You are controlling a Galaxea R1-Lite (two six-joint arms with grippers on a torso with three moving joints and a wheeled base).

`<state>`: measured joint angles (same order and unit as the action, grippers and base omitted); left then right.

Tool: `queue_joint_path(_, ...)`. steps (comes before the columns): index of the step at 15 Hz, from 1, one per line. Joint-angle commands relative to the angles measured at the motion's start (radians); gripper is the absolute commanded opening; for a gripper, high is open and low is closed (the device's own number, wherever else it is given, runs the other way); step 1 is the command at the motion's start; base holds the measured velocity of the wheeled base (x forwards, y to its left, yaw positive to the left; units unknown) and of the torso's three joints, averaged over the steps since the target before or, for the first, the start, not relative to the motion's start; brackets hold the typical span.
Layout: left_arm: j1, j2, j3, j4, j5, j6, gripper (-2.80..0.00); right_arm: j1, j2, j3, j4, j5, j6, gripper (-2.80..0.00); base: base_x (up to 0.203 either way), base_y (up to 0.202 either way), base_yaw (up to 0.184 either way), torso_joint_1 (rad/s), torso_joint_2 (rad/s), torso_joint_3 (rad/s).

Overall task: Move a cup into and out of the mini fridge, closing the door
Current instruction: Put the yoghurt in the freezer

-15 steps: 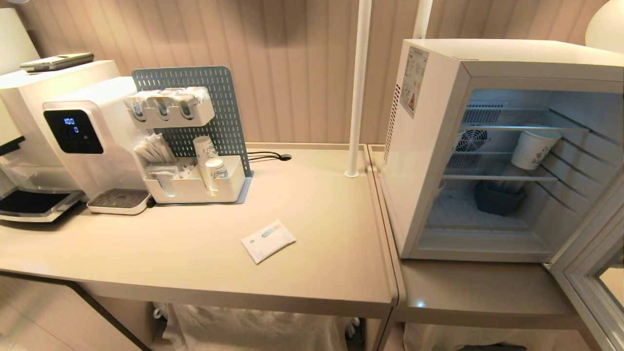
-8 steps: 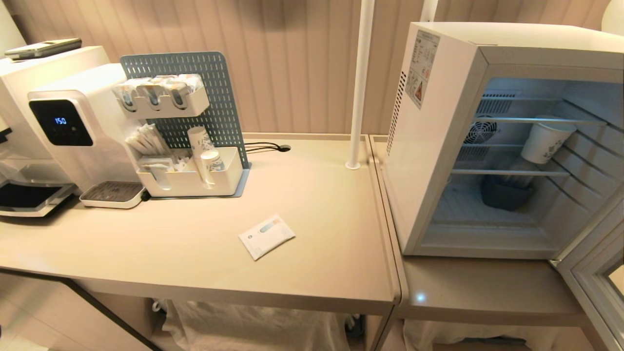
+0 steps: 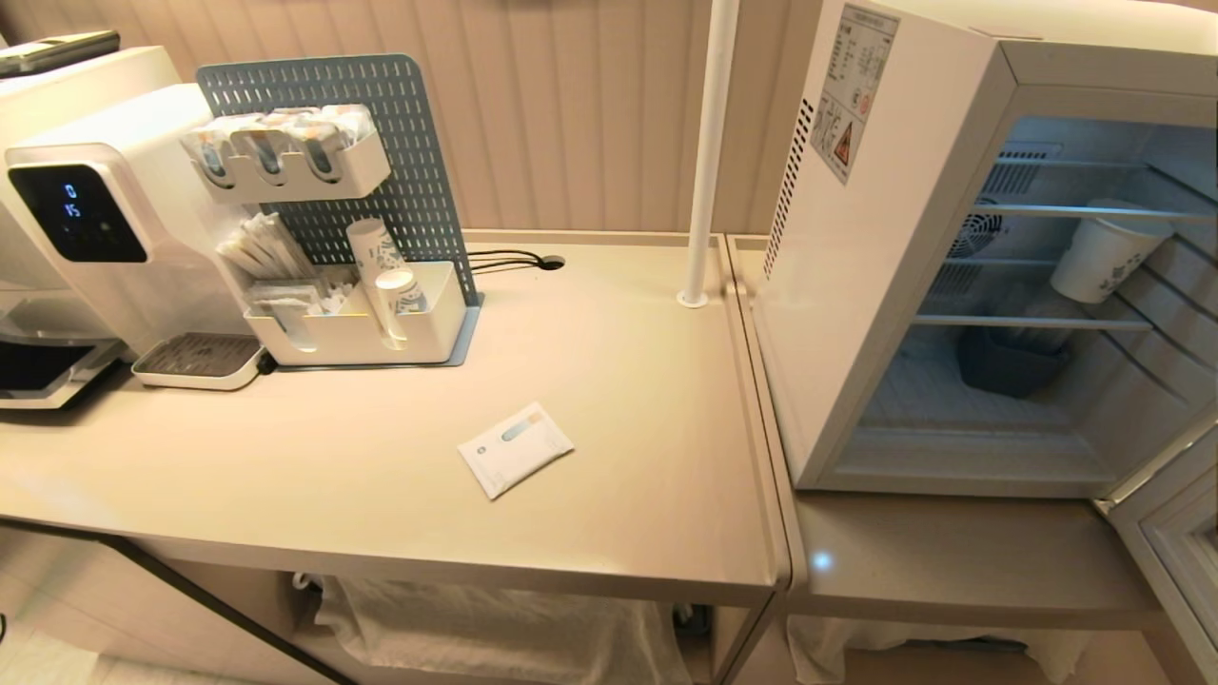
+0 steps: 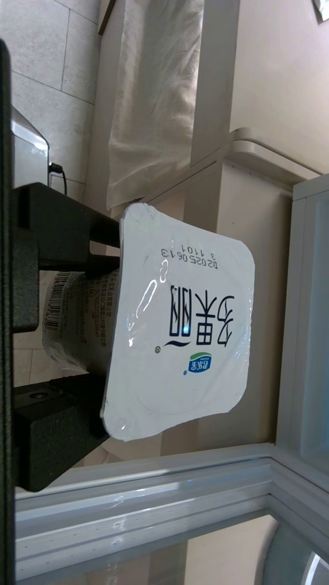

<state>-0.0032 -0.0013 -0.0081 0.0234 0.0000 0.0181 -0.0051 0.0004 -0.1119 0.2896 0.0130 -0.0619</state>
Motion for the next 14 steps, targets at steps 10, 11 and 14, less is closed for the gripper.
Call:
queue_joint_path(10,0.0,0.0,0.002,-0.003,-0.002,-0.003,-2.8,-0.001,0.0,-0.002,0.004,-0.008,0.02,-2.8,0.051,0.0,0.0,0.005,0.0,0.0)
queue_joint_path(11,0.0,0.0,0.002,-0.003,-0.002,-0.003,-2.8,-0.001,-0.001,0.0,0.002,-0.01,0.052,-2.8,0.0,0.0,0.0,0.0,0.0,0.0)
queue_joint_path(14,0.0,0.0,0.002,-0.003,0.0,-0.003,-2.8,-0.001,0.012,-0.02,0.001,-0.019,0.054,-2.8,0.0,0.0,0.0,0.0,0.0,0.0)
